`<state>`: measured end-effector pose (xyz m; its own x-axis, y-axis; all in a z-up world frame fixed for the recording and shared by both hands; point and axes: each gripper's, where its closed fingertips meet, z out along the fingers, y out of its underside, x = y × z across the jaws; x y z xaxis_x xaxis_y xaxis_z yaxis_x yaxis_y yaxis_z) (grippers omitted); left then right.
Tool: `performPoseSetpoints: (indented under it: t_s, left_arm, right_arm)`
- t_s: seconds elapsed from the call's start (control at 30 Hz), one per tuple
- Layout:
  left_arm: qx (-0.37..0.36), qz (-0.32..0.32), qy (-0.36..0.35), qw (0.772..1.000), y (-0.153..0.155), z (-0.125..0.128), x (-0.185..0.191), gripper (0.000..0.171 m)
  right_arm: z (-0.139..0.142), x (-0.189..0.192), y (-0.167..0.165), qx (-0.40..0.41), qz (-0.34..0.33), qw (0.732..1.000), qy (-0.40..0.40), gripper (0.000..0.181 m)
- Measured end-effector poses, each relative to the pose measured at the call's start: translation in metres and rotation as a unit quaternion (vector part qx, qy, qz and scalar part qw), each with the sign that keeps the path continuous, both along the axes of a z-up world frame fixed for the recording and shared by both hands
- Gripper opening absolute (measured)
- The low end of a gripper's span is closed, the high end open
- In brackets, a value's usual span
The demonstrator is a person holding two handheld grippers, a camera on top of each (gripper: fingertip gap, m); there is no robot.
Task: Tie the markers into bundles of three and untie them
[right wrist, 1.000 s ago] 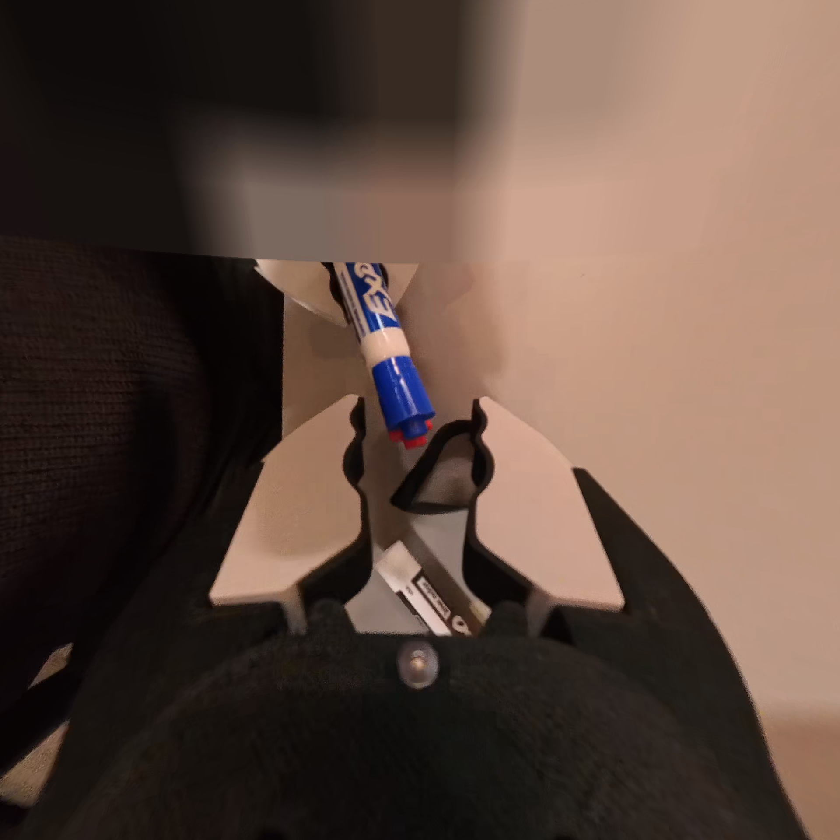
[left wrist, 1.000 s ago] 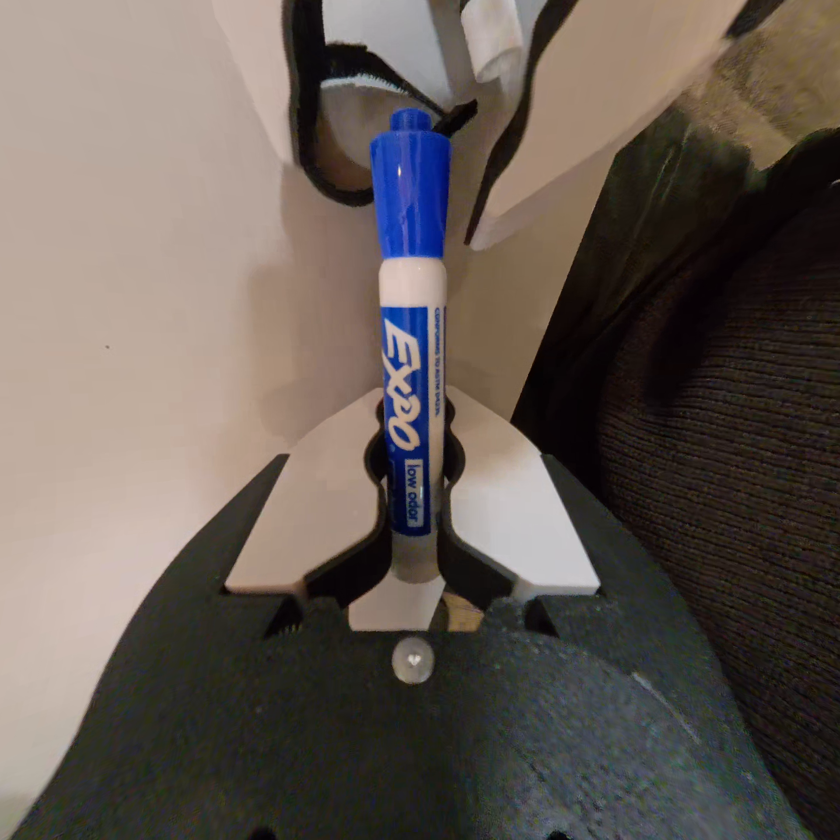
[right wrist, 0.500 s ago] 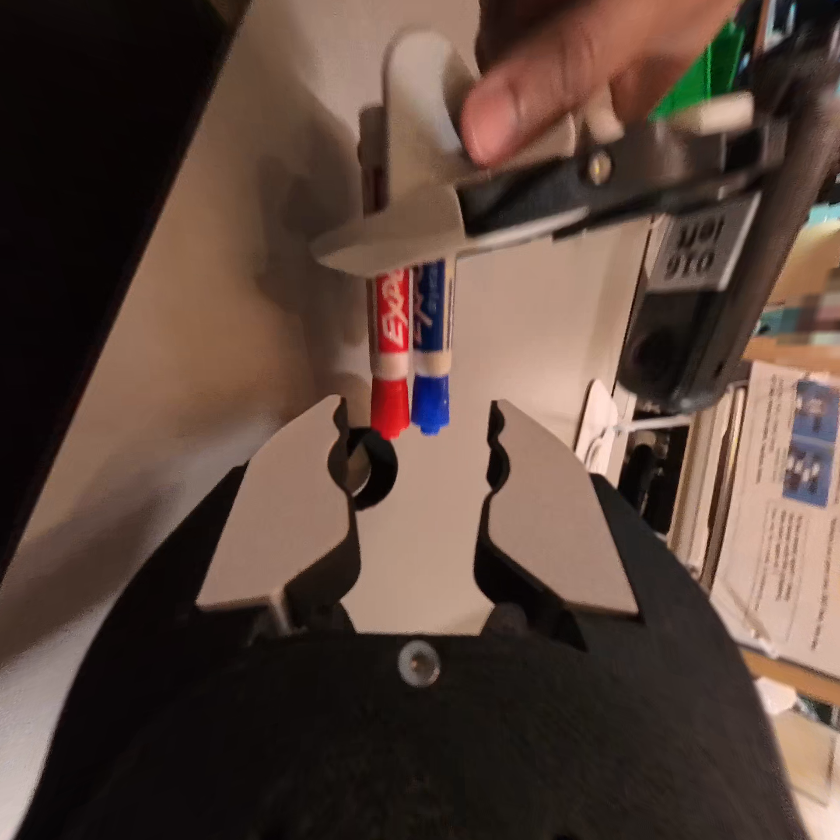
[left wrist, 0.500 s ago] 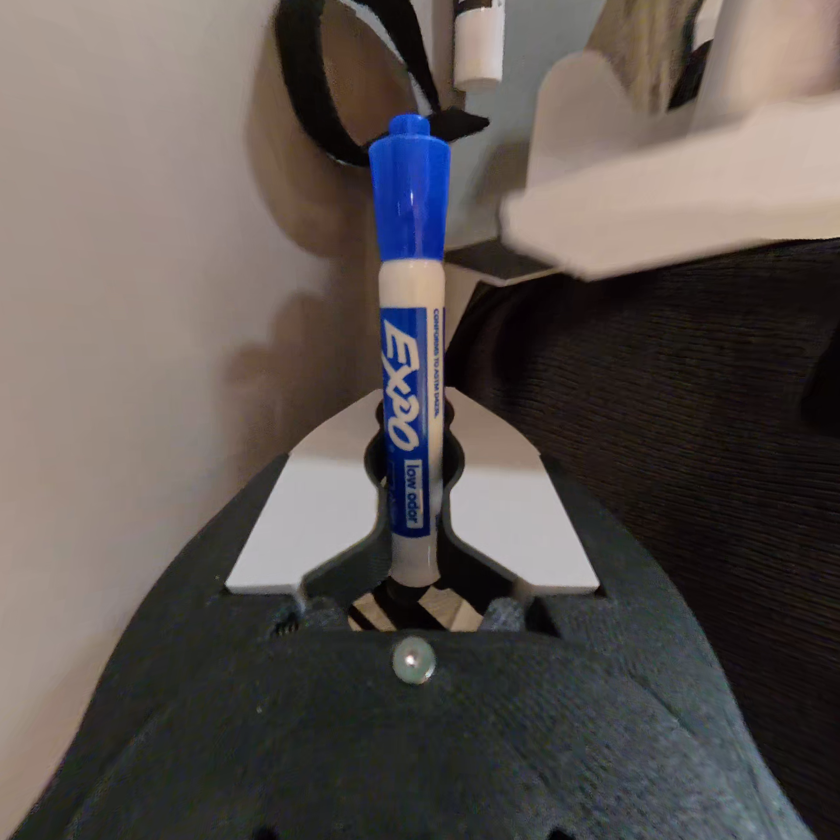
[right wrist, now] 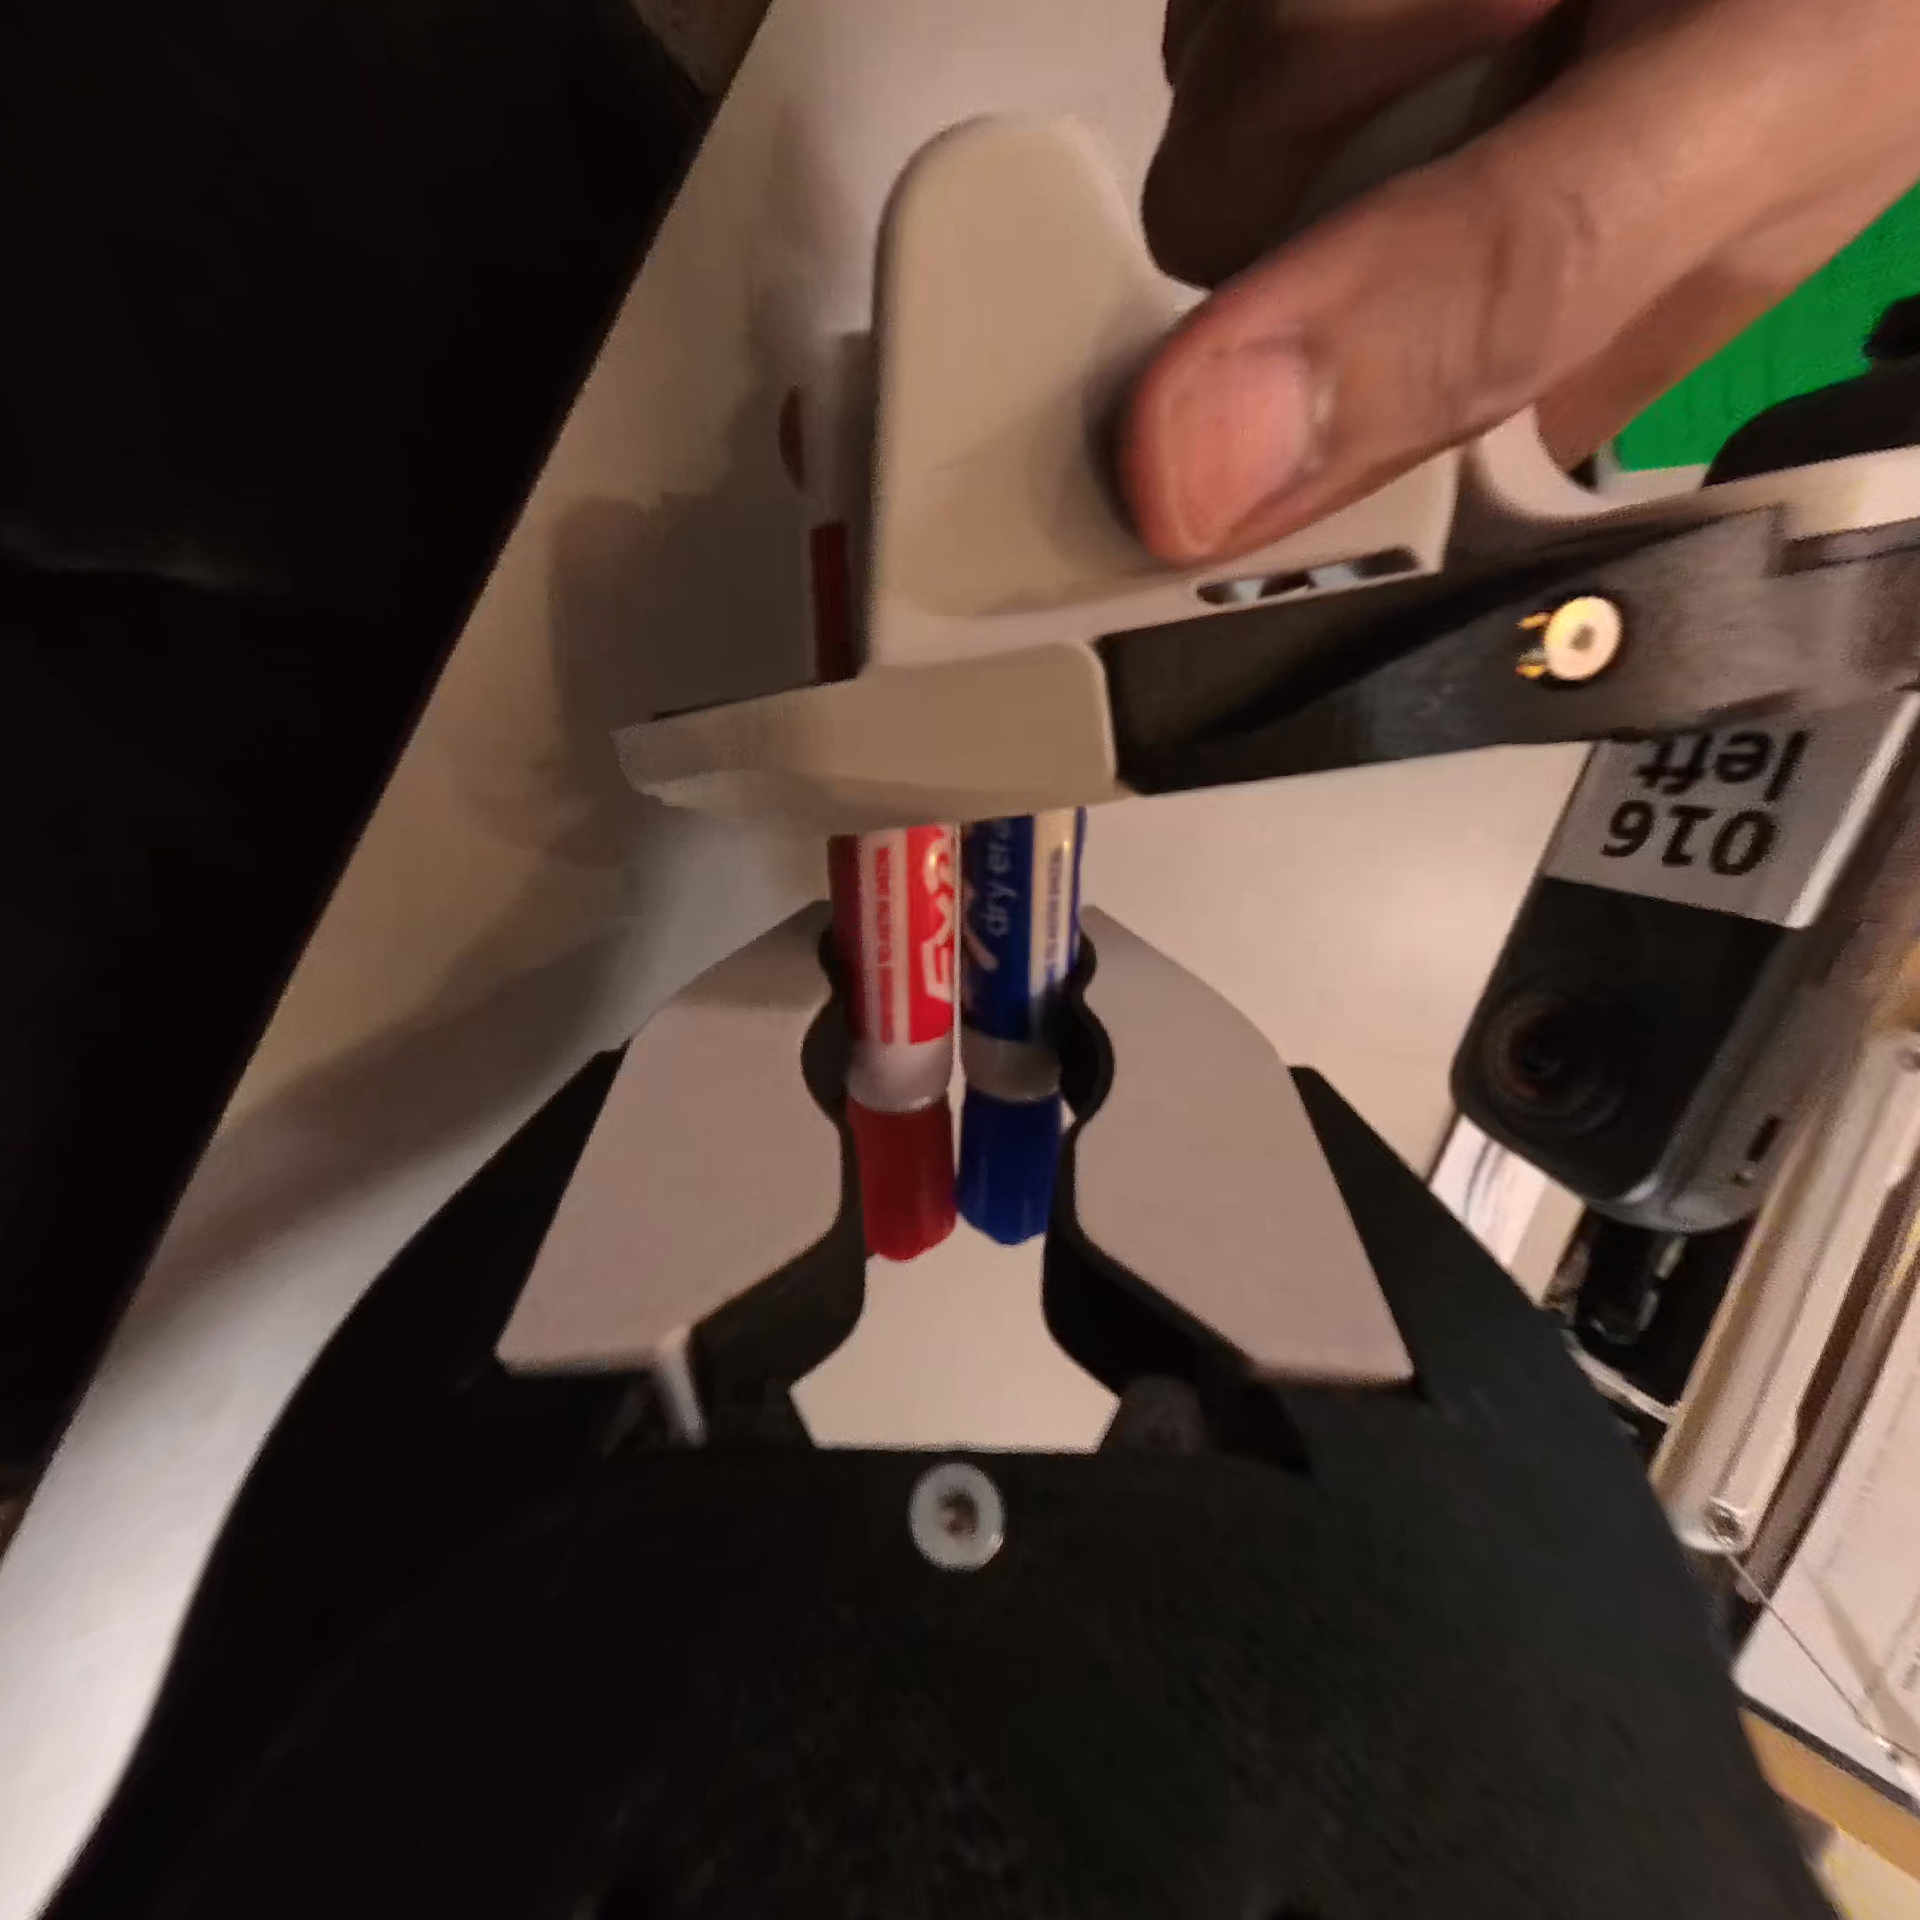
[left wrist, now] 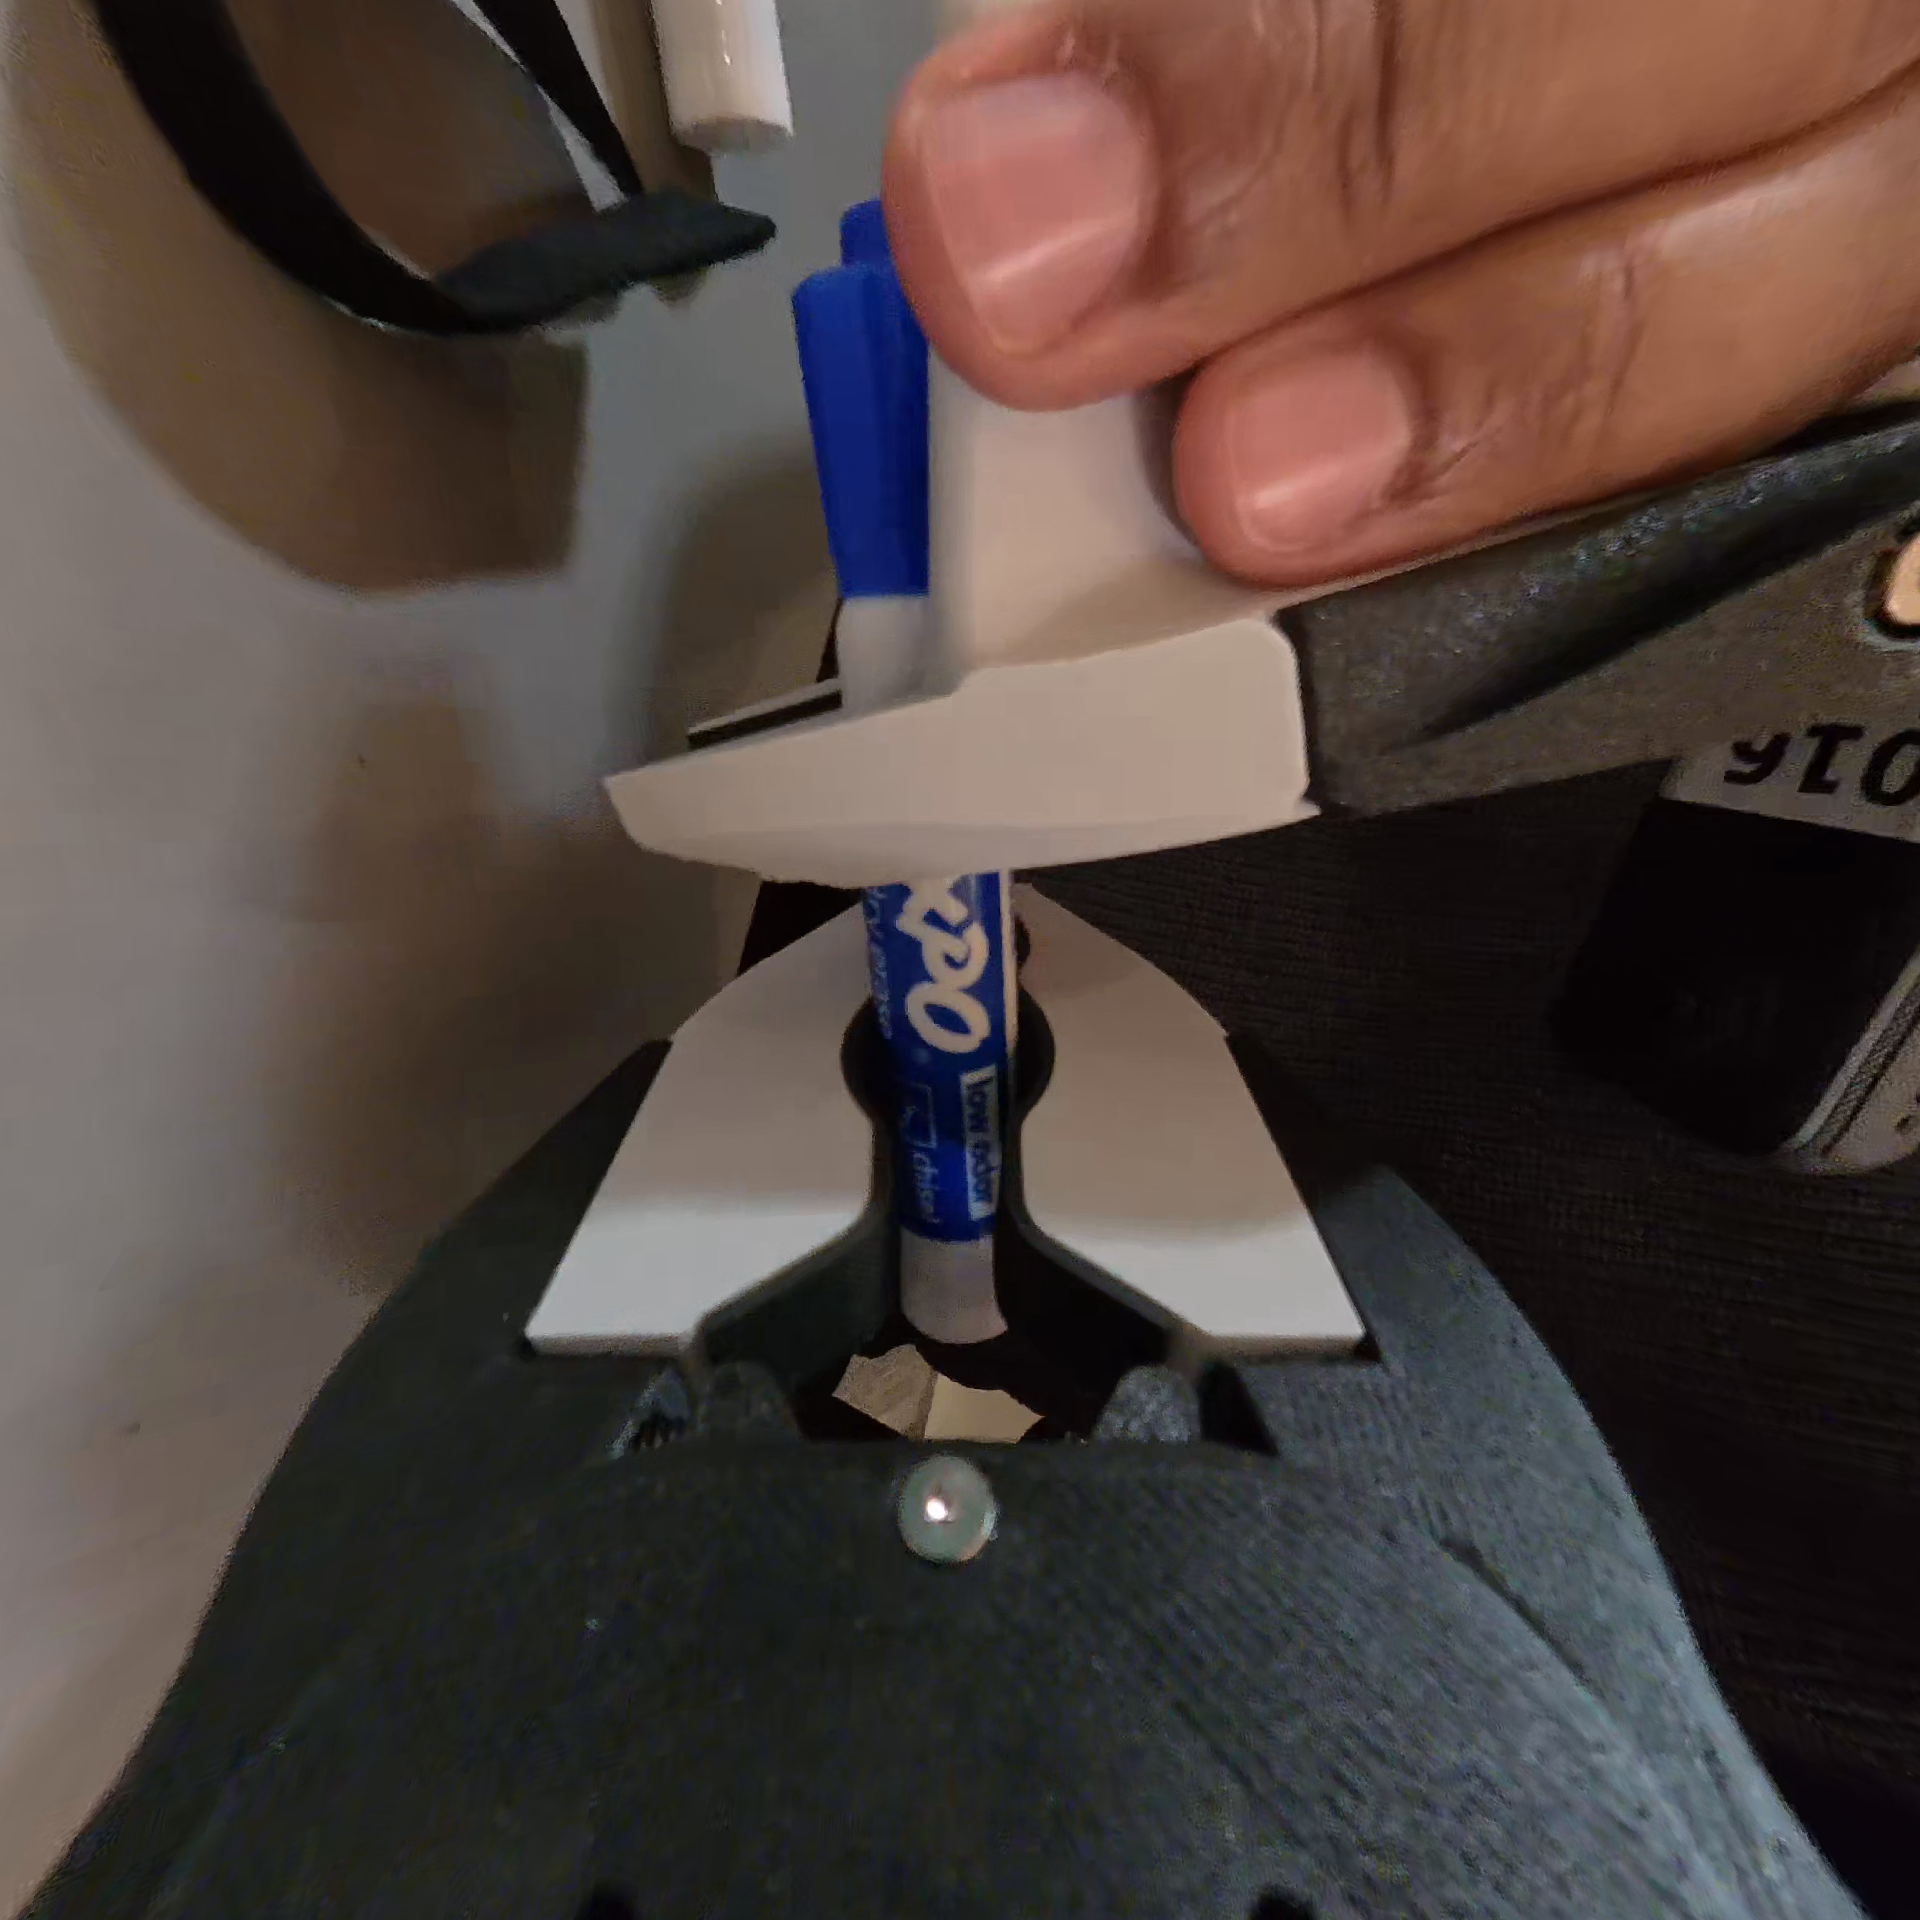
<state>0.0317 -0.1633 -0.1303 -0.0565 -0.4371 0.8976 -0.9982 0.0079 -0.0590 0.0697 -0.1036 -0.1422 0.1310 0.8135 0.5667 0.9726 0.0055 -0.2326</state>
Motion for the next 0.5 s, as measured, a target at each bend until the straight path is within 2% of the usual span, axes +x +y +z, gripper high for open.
performPoseSetpoints:
  t_s: [0.3,0.37,0.5]
  left_arm:
    - [-0.03,0.004,-0.009,1.0,-0.0005,0.0013,-0.0012,0.016]
    - [-0.04,0.008,-0.009,0.999,0.0001,0.0033,-0.001,0.018]
    - [-0.044,0.029,-0.018,0.998,0.0061,0.007,0.0027,0.035]
  right_arm:
    - [-0.0015,-0.0022,-0.0027,-0.024,-0.001,1.0,-0.006,0.037]
    - [-0.0012,-0.0024,-0.0028,-0.023,-0.001,1.0,-0.006,0.037]
    - [-0.0001,0.0011,-0.0033,-0.017,-0.006,1.0,-0.009,0.037]
